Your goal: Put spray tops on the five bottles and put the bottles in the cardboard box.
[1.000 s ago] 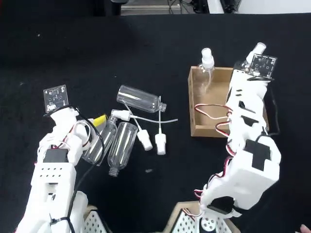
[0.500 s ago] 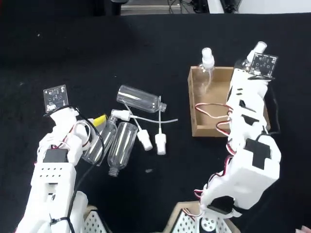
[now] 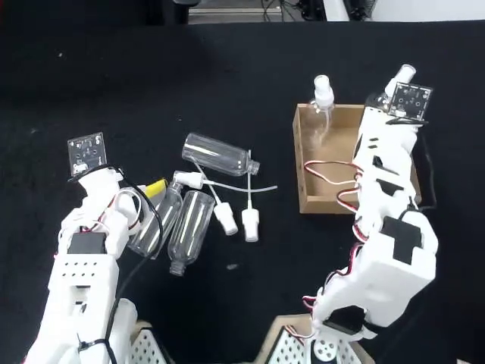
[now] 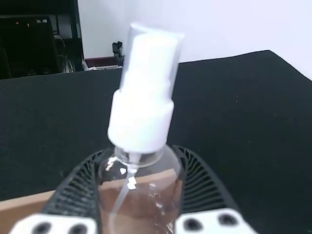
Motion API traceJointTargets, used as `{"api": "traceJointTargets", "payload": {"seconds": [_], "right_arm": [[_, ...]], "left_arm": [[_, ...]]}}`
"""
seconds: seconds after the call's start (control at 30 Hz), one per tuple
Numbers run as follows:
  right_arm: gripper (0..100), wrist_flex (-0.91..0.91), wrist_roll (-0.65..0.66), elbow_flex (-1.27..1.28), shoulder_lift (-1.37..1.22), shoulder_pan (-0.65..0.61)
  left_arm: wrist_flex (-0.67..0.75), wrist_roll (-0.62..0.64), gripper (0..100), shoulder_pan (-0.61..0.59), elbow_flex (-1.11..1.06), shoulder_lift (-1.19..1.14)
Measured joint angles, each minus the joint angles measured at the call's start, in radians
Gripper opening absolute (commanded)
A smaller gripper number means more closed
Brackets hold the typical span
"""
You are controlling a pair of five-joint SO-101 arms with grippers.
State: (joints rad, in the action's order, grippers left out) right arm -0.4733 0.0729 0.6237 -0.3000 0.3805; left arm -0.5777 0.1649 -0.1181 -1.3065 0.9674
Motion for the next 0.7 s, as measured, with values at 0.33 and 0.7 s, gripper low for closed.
{"api": "traceJointTargets", "payload": {"seconds": [0.33,0.7], "right_arm": [[1.6,0.000,0.000,0.000,0.000,0.000],[14.3,0.000,0.000,0.000,0.000,0.000]], "left_arm": [[0.000,0.000,30,0.000,0.000,0.000],[0.000,0.000,30,0.000,0.000,0.000]]}}
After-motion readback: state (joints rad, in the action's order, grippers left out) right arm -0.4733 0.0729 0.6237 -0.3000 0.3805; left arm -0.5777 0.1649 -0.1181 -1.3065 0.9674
